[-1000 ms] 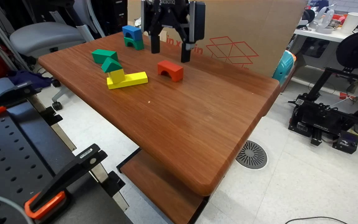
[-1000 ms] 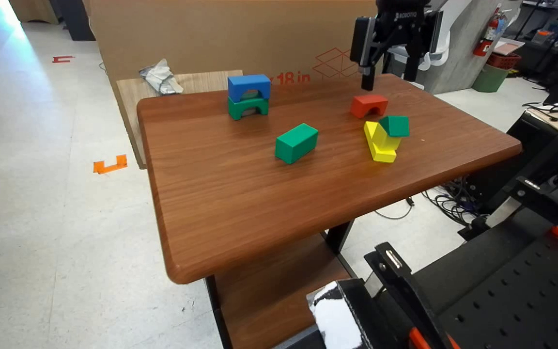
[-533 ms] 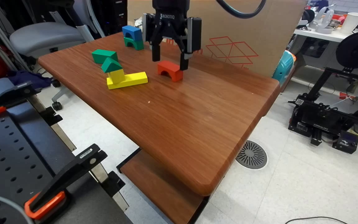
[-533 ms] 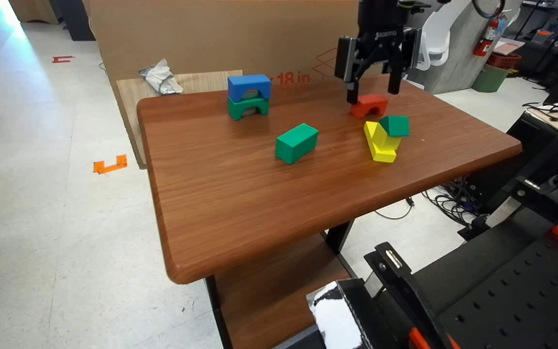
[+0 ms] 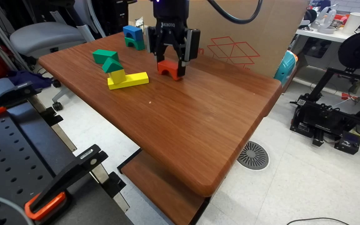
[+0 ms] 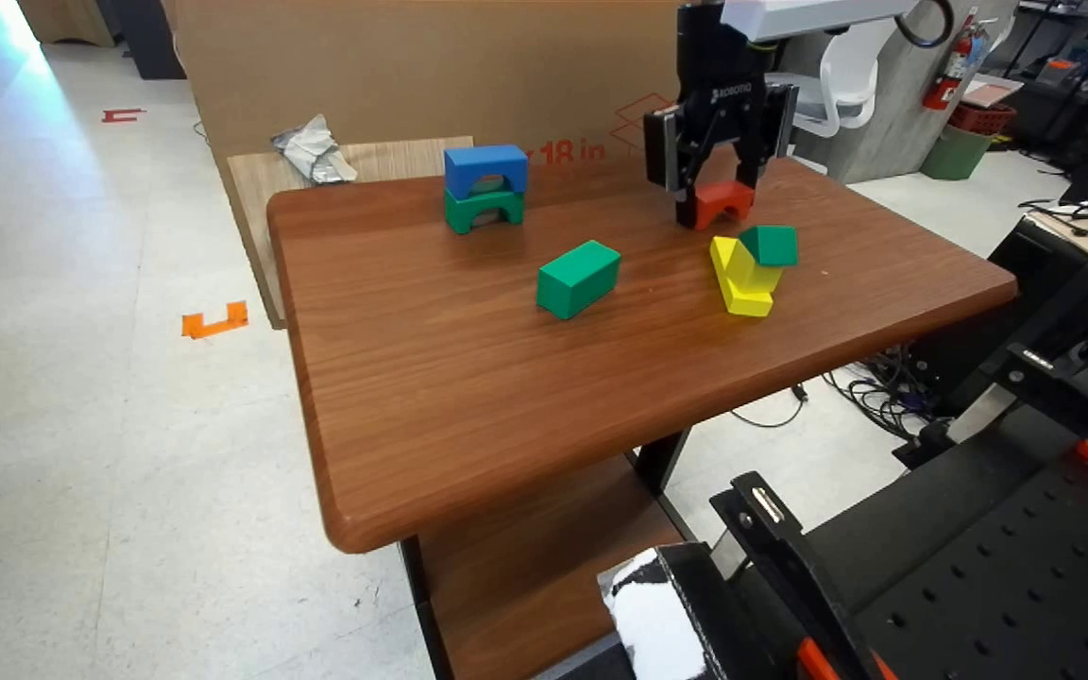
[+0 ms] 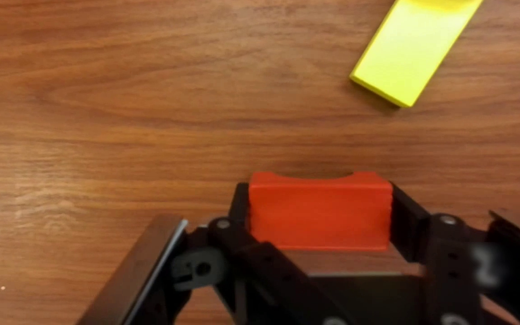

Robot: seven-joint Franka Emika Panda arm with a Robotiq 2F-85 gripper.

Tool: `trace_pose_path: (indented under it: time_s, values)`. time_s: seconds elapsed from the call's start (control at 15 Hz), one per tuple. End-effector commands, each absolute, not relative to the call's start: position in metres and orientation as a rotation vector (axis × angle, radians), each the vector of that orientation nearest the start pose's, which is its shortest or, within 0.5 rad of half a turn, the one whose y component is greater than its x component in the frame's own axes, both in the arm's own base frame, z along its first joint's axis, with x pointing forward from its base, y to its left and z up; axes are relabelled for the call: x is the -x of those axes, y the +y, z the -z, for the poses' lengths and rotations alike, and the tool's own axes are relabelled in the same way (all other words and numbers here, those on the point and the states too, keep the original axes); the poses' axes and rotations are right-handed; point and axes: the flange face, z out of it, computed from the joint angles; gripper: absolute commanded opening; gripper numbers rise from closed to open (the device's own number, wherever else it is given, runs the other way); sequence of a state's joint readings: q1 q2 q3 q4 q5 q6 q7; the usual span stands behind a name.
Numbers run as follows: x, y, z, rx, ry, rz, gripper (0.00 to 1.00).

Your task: Move the orange block backwards

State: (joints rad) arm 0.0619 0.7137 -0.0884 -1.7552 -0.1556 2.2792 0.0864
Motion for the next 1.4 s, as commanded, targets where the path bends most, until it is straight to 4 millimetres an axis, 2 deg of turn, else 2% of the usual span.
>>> trace_pose_path:
  time_s: [0.0, 0.33, 0.73, 1.0, 1.33]
  values:
    - [-0.646, -0.022, -0.155, 3.326, -0.028, -0.288, 0.44]
    - [-0.648, -0.035, -0.173, 3.310, 0.020, -0.261, 0.43]
    - [-0.668, -0.061, -0.188, 3.322, 0.061, -0.225, 0.43]
    - [-0.680, -0.076, -0.186, 3.315, 0.071, -0.232, 0.43]
    - [-0.694, -0.084, -0.170, 3.316, 0.038, -0.298, 0.43]
